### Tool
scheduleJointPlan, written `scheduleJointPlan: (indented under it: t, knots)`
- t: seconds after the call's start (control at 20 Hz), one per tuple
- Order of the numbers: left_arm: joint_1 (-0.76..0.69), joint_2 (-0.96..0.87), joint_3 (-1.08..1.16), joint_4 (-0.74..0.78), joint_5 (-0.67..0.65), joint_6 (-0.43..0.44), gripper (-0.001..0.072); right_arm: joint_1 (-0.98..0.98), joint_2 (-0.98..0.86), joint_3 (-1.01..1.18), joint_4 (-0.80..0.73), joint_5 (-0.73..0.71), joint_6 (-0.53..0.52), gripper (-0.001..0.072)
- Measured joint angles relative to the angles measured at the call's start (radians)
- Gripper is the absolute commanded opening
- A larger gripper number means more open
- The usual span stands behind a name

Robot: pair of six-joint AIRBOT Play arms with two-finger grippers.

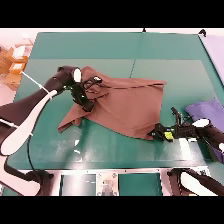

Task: Fold the shirts.

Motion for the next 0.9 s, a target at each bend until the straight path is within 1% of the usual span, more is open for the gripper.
scheduleJointPlan:
  t: [0.45,0.6,0.65,0.7,0.75,0.8,0.85,0.9]
  knots:
    - [-0.012,-0.023,-0.024,-0.036,0.017,0.0,0.0549,0.001,0.0,0.008,0.004,-0.005,-0.005,0.0015]
    - [-0.04,-0.023,-0.028,-0.02,0.031,-0.001,0.0548,0.001,0.0,0.008,0.005,-0.005,-0.006,0.0015]
    - [-0.05,-0.024,-0.03,-0.001,0.047,-0.004,0.0519,0.001,0.0,0.008,0.005,-0.005,-0.006,0.0015]
    - [-0.057,-0.027,-0.031,0.021,0.067,-0.014,0.0382,0.001,0.0,0.008,0.006,-0.005,-0.006,0.0015]
    - [-0.063,-0.031,-0.031,0.047,0.081,-0.02,0.0314,0.001,0.0,0.008,0.006,-0.004,-0.006,0.0015]
    - [-0.064,-0.036,-0.032,0.067,0.086,-0.03,0.0214,0.001,0.0,0.01,0.006,-0.003,-0.006,0.0014]
    - [-0.066,-0.038,-0.031,0.091,0.088,-0.036,0.0055,0.001,0.0,0.015,0.004,-0.001,-0.008,0.0014]
    - [-0.069,-0.041,-0.026,0.129,0.084,-0.043,0.0032,0.0,0.0,0.024,0.0,0.003,-0.009,0.0014]
